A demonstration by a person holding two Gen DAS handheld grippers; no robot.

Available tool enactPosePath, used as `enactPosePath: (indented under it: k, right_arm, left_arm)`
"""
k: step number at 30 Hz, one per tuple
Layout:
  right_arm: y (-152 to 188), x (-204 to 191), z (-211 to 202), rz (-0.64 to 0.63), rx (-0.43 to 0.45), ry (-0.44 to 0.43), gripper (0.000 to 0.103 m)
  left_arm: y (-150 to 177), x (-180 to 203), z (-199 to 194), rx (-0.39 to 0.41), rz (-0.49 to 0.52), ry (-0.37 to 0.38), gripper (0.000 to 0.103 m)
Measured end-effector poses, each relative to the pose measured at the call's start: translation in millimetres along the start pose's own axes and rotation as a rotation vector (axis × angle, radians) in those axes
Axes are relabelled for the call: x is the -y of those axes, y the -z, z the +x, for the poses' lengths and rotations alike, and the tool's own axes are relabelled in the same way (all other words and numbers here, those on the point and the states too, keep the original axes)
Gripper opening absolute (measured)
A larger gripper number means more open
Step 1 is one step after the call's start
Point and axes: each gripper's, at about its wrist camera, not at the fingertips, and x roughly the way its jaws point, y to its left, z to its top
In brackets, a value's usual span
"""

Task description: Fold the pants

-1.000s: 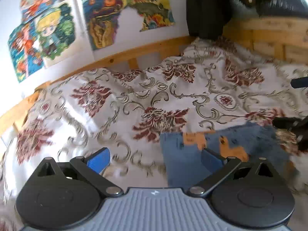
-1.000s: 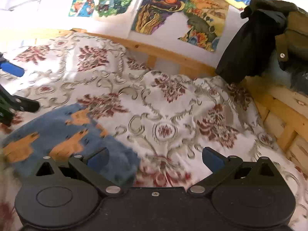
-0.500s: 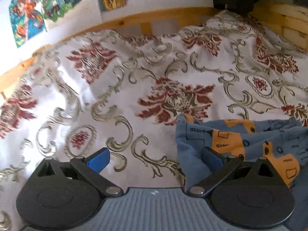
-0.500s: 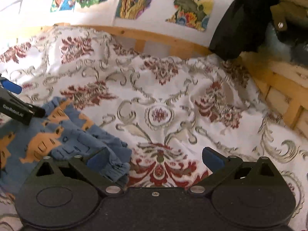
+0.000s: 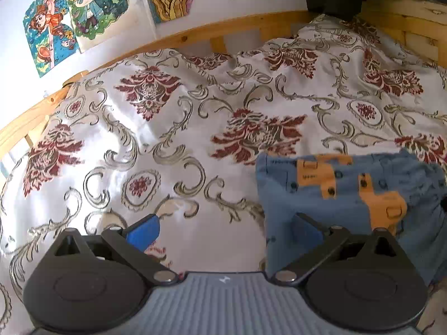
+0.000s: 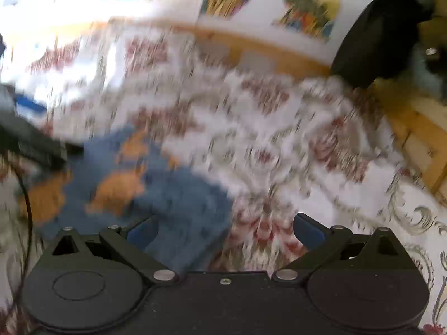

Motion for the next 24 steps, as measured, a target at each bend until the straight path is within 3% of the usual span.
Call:
enactPosePath:
  k: [2,5,8,12,14,19,24]
  right_arm:
    - [7,-4,7,-0.054,-0.095,-0.005,0.102]
    - [13,6,0,-0.018,-0.141,-0.066,0.102]
    - [11,18,-12,0.012,-0.142,-0.077,0.102]
    - [11,32,-20,-0.054,-0.121,0.027,0.102]
    - [12,48,-19,-0.01,-0.114,0.031,0.102]
    - [14,82,-14,0.264,-0.098,-0.149,0.102]
    - [12,97,8,0.501,-0.055,-0.493,0.102]
  left_arm:
    - [8,-1,-2,0.006,-0.001,-0.001,0.103]
    - [22,-5,-10,0.019,0.003,0.004,0.103]
    - [38,-16,-22,0.004,-0.011,0.024,0.103]
    - [49,-35,-34,-0.055,-0.009,0.008,0.103]
    - [48,-44,-38,-0.088,-0.008,-0.001,0.103]
    - [25,-59,-41,-0.094,-0.109,0.087,0.103]
    - [-2,-52,-8,-0.168,-0.23,0.278,0.103]
